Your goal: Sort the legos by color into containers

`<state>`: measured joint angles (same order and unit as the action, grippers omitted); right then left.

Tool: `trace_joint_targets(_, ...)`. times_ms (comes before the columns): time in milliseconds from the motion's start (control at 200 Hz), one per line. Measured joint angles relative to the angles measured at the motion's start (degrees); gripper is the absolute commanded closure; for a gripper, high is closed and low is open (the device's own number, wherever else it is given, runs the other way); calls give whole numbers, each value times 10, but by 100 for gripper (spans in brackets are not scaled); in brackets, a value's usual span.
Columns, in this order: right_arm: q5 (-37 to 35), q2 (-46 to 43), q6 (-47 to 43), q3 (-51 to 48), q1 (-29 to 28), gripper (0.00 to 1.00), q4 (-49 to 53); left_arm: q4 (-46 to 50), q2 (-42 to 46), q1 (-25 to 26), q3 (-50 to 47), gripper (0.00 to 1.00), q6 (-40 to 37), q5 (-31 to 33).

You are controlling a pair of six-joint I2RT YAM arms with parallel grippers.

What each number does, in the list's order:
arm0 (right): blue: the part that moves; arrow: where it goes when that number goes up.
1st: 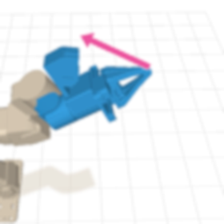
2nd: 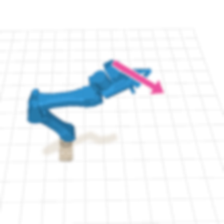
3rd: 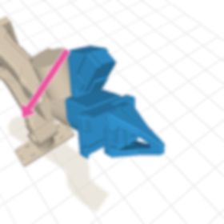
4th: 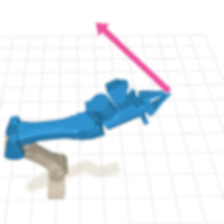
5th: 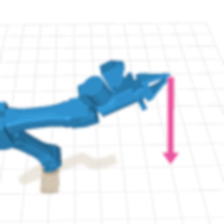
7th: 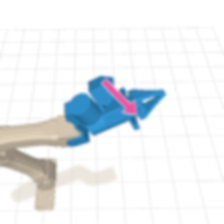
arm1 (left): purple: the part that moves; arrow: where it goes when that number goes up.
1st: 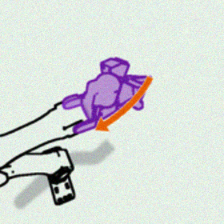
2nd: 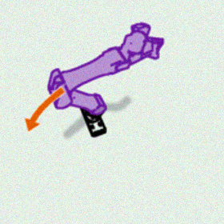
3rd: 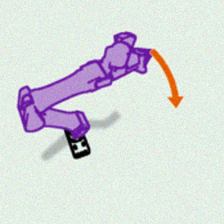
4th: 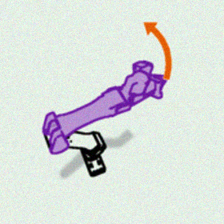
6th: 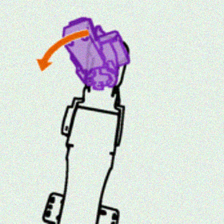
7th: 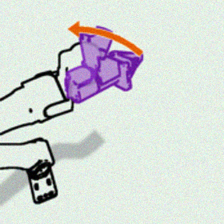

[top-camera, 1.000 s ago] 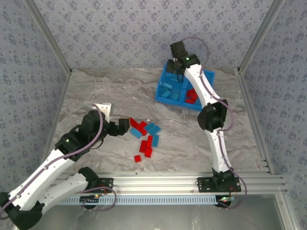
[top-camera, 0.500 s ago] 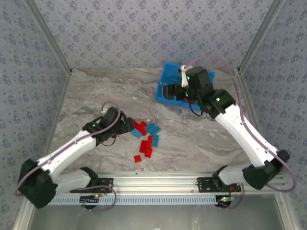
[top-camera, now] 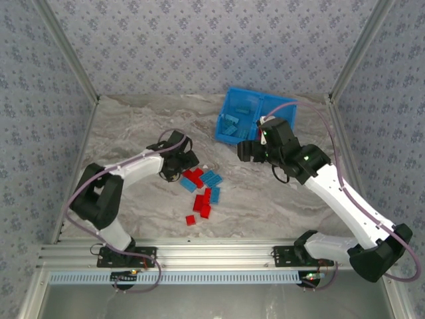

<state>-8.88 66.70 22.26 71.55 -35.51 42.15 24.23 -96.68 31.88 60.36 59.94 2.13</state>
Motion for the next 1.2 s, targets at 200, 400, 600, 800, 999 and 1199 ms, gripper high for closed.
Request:
trace_joint_targets(200, -8, -8, 0, 0, 0, 6, 7, 14, -55, 0, 31, 36, 7, 3)
trace_joint_targets(400, -8, -21, 8, 0, 1, 6, 14, 30, -67, -1, 32, 56, 8, 9)
trace_joint_targets(600, -9, -33, 15, 0, 1, 6, 15, 60, -65, 0, 48, 70, -9, 22)
trace_joint_targets(800, -25, -53, 31, 0, 1, 6, 23, 161, -41, 41, 159, 73, -60, 90)
trace_joint_targets(999, -88, -118, 71, -23, 2, 3, 22, 147, -30, 136, 334, 75, -166, 95)
trace_joint_targets(1199, -146, -208, 122, -92, 5, 2, 25, 70, -134, 193, 508, 79, -308, 41)
